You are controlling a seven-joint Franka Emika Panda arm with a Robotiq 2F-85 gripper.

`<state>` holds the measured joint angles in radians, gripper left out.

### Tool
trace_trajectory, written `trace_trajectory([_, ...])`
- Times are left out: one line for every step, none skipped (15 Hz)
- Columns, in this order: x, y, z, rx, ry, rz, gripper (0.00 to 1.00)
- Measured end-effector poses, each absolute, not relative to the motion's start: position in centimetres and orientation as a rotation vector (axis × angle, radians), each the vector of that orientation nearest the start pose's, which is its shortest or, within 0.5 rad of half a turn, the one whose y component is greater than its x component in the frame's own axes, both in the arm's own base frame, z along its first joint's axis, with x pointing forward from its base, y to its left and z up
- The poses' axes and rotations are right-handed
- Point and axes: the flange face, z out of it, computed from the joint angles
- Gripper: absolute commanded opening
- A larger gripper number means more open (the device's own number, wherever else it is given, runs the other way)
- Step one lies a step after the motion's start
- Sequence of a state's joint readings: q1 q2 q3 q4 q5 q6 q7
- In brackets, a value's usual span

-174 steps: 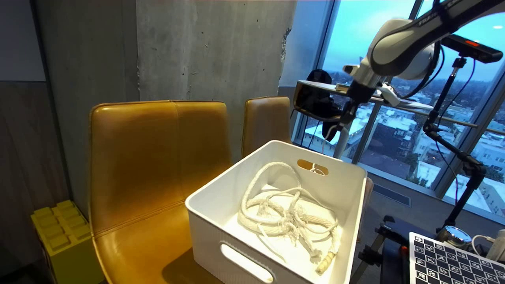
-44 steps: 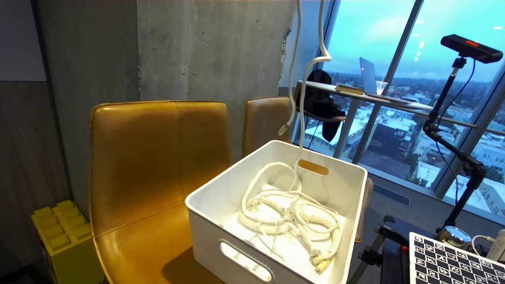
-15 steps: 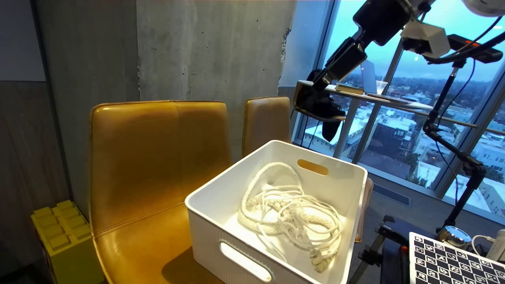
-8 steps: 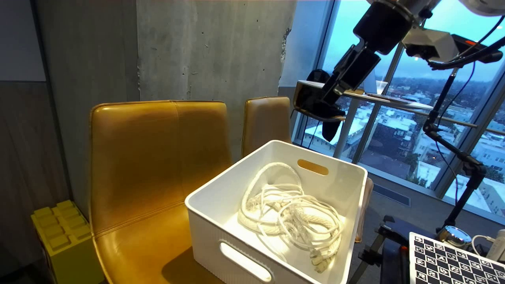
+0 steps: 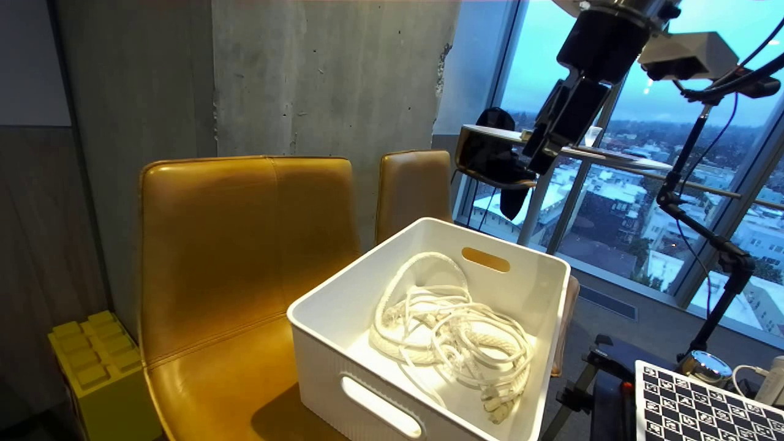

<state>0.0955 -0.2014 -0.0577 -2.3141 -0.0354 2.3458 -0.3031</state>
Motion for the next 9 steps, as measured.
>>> trace_trajectory([49.98, 1.61, 44.99, -3.117, -0.567, -0.362, 1.0])
trace_trajectory([50.0, 1.52, 45.07, -3.118, -0.564, -0.363, 1.0])
trace_trajectory([50.0, 1.5, 45.07, -3.118, -0.563, -0.363, 1.0])
trace_trajectory([50.0, 1.5, 45.07, -3.118, -0.563, -0.363, 1.0])
trace_trajectory([50.0, 1.5, 45.07, -3.118, -0.563, -0.363, 1.0])
trace_trajectory([50.0, 1.5, 45.07, -3.118, -0.563, -0.363, 1.0])
trace_trajectory([50.0, 1.5, 45.07, -3.118, -0.563, -0.362, 1.0])
trace_trajectory([50.0, 1.5, 45.07, -3.118, -0.563, -0.362, 1.0])
trace_trajectory([50.0, 1.5, 45.07, -3.118, -0.563, -0.362, 1.0])
